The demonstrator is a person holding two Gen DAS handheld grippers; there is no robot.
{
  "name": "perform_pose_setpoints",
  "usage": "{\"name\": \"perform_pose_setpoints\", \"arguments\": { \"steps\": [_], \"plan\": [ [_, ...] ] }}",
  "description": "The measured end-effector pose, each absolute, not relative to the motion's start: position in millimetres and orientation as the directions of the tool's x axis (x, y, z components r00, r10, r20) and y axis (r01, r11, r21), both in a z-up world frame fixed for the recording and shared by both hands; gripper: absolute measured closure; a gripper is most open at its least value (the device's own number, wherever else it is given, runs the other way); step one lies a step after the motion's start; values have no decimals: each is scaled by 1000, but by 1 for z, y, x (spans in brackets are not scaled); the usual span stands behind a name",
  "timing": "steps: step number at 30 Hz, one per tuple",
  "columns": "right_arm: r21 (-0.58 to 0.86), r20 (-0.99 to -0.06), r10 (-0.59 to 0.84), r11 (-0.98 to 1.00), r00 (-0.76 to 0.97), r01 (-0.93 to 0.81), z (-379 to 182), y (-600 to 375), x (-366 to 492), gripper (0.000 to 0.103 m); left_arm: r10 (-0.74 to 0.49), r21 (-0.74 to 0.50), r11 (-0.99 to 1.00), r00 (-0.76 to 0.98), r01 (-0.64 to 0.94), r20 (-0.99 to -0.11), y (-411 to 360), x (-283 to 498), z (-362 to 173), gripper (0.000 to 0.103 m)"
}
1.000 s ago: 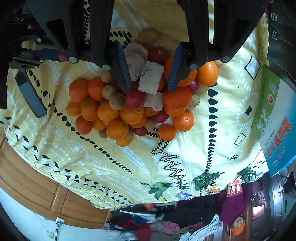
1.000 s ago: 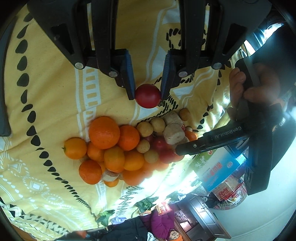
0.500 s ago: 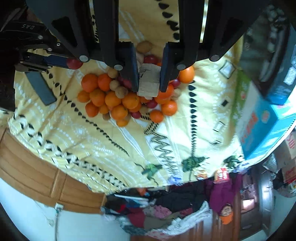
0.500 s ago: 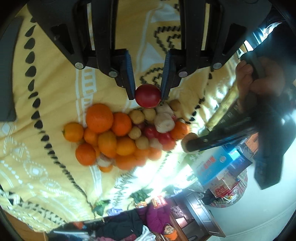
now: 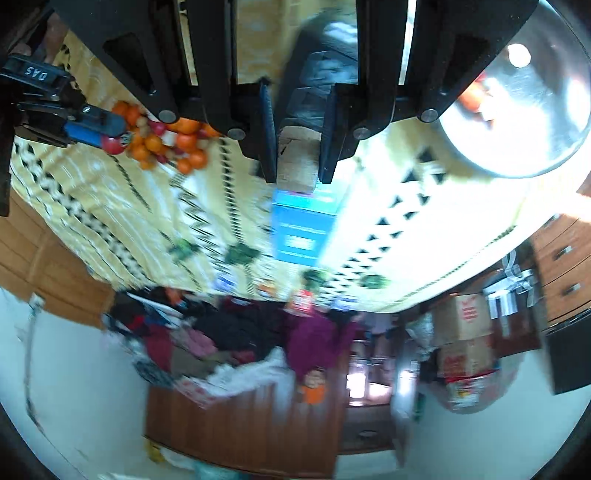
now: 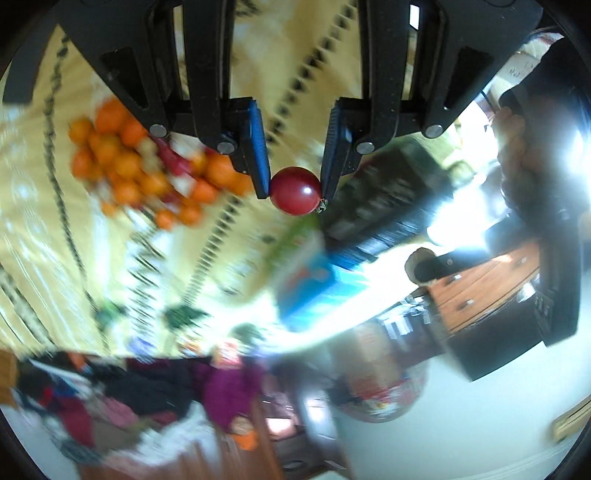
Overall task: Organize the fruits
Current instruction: 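Carry both to the steel basin and open both tools over it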
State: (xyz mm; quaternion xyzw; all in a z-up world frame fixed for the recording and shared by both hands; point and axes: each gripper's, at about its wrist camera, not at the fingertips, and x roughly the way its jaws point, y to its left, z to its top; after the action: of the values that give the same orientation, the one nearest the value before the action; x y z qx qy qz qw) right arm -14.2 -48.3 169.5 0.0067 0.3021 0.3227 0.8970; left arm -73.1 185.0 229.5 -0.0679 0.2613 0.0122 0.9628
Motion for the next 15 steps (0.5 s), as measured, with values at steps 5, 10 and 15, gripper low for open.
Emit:
{"name": "perform_pose_setpoints", "arguments": {
  "steps": [5, 10, 15],
  "plan": [
    [162, -526, 665, 690, 530, -706, 196, 36, -23, 75, 148, -141, 959, 855, -248, -498, 274, -108, 229, 82],
    [134, -547, 714, 590, 437, -796, 202, 119, -34, 75, 248, -170, 906, 810, -389, -531, 346, -134, 211, 82],
    [136, -604, 718, 520, 345, -844, 186, 190, -39, 75, 292, -152, 870, 738, -469, -609, 380, -134, 176, 82]
  ]
}}
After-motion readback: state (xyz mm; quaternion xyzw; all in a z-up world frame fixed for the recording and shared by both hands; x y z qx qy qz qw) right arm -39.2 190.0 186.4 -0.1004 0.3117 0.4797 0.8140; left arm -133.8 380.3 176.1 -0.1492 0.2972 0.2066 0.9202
